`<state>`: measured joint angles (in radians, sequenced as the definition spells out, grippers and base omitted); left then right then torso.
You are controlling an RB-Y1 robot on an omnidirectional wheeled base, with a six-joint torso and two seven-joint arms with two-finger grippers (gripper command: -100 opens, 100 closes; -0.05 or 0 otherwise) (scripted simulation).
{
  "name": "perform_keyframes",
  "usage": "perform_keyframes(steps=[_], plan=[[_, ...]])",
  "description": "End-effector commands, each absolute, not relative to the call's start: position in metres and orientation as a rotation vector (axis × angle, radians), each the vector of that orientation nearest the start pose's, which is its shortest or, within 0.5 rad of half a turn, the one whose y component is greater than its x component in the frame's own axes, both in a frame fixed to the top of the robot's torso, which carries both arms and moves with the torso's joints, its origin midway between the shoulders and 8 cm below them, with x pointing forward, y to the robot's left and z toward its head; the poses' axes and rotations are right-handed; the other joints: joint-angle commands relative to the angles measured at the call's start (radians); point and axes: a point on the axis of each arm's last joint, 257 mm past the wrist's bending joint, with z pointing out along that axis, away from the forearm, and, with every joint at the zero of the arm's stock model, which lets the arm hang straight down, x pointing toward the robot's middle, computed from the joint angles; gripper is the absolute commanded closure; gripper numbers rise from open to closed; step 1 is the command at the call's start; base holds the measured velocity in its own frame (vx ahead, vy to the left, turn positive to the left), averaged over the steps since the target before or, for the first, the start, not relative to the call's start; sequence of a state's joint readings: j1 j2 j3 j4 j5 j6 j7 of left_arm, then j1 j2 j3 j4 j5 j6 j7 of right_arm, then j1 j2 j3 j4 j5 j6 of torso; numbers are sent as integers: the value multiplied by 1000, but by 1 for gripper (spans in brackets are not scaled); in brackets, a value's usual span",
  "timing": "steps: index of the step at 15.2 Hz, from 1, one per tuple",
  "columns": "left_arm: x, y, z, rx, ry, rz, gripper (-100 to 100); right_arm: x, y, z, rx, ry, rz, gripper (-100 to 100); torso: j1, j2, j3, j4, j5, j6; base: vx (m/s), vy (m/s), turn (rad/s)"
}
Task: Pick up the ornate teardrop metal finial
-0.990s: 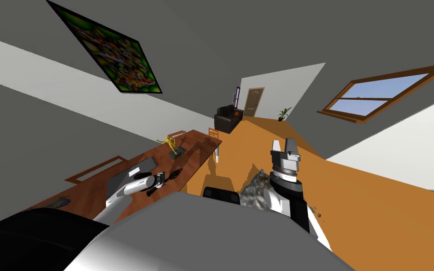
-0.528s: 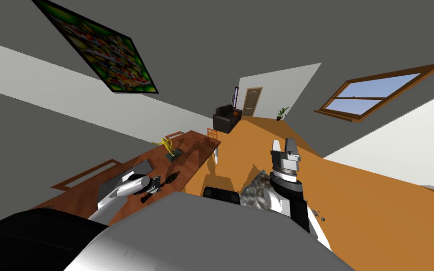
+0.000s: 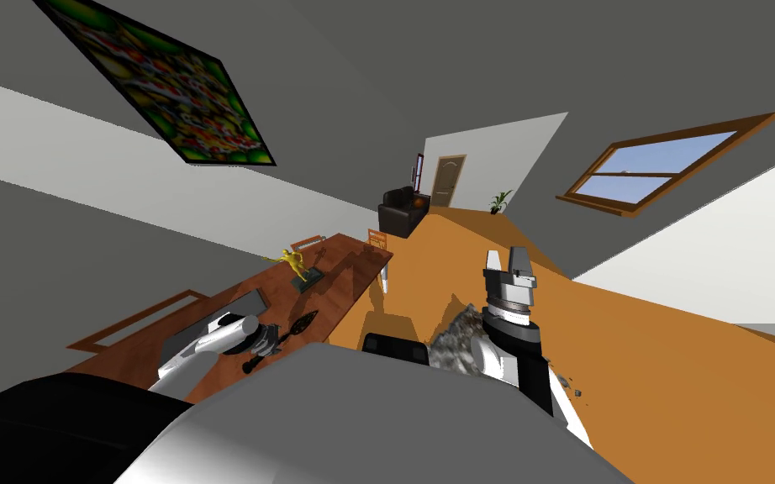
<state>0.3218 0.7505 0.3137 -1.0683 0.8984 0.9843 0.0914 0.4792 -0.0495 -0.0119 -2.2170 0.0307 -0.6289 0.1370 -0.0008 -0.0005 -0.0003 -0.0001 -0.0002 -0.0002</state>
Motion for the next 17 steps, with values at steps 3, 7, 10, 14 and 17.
perform_keyframes(steps=[3,7,10,14,17], plan=[[133,615,-485,-2771,1097,-106,-100,336,-270,27,481,638,1173,0,0,0,0,0,0,0,11,2,-11],[120,615,-485,-2832,1055,-82,-100,336,-270,27,481,638,1173,0,1,-1,0,0,0,0,19,6,-29],[120,615,-485,-2832,1055,-82,-100,336,-270,27,481,638,1173,0,0,0,0,0,0,0,11,-1,2],[109,611,-485,-2884,1010,-70,-100,336,-270,27,481,638,1173,0,0,1,0,0,0,0,5,-1,4],[97,607,-485,-2940,959,-56,-100,336,-270,27,481,638,1173,0,2,-1,0,0,0,0,28,27,-98]])
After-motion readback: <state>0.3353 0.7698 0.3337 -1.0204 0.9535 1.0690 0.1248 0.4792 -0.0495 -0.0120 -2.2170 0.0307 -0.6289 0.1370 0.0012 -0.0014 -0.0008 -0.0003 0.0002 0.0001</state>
